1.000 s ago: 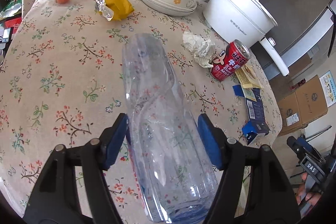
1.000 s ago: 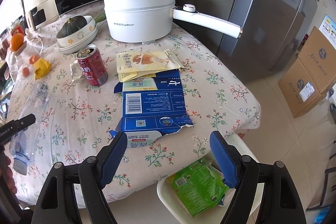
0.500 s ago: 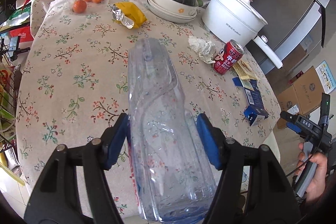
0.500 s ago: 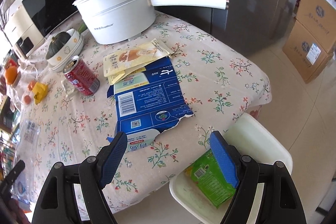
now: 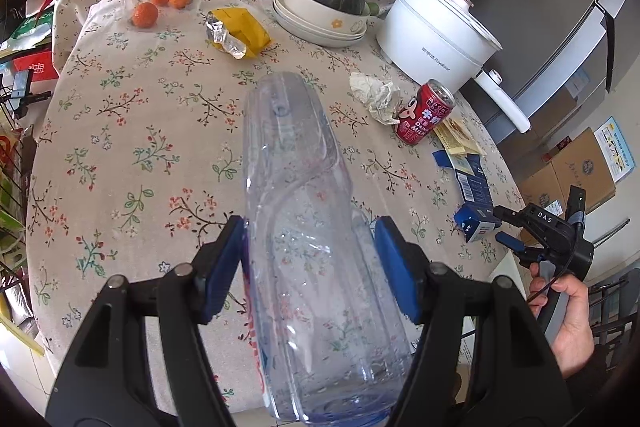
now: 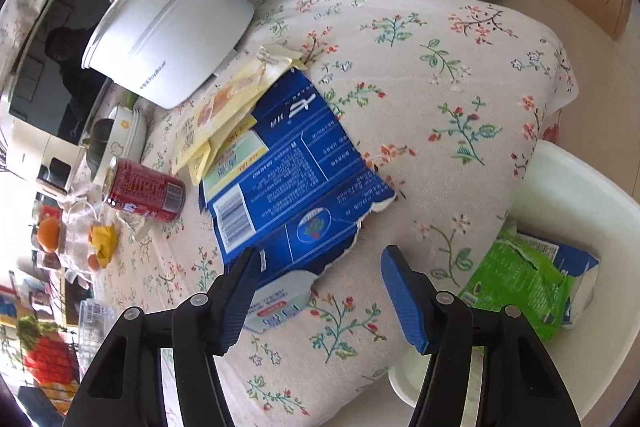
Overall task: Collect trash
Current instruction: 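Grasp the torn blue box piece with the right tool while the left tool holds the bottle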
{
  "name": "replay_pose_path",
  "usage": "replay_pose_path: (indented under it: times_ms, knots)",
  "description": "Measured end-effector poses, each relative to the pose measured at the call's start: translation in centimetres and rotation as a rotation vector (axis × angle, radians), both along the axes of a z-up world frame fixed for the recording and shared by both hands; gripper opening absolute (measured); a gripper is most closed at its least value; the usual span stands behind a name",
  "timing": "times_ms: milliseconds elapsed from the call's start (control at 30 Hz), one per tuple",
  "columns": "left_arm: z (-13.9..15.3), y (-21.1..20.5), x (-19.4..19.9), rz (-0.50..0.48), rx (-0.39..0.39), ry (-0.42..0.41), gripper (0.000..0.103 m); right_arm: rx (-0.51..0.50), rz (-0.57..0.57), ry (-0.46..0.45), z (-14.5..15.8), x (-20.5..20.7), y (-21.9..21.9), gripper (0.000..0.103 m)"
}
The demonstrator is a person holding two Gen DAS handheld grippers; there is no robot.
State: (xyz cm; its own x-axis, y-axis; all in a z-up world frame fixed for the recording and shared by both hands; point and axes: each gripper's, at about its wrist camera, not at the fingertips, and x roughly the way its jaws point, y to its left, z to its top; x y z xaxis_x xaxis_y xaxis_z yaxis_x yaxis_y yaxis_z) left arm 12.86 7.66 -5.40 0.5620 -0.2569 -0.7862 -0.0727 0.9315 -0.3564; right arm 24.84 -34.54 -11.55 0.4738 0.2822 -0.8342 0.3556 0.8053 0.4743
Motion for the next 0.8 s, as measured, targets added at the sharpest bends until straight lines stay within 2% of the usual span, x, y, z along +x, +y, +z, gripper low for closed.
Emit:
replay_pose_path:
  times_ms: [100,167,200,300,400,600,800]
  knots:
    - [-0.1,-0.1,0.0,-0.003,0.000,0.004,0.068,0.002,-0.005,-0.033,-0.1,0.4,0.1,0.060]
    - [-0.2,-0.1,0.1,-0.006,-0.001,0.007,0.068,0.027,-0.010,-0.035,-0.4,0.6,0.1,0.042]
    - [-0.2,-0.1,0.1,-0.006,-0.002,0.009,0.068,0.054,-0.006,-0.020,-0.8,0.7,0.1,0.024]
    - [0.1,0.3,-0.1,-0.002,0.001,0.008,0.068,0.126,-0.019,-0.012,-0.7,0.3,-0.3,0.018]
    - [0.6,0.7,-0.3,0.002,0.001,-0.008,0.068,0.140,0.010,-0.058,1.4,-0.2,-0.3,0.011]
    - [1.3,0.8,-1.0,-0.002,-0.022,-0.030,0.068,0.094,0.076,-0.127,5.9,-2.5,0.7,0.007]
    - [2.2,-0.5,-2.3,-0.046,-0.035,-0.067,0.068,0.032,0.111,-0.210,9.9,-5.4,0.9,0.005]
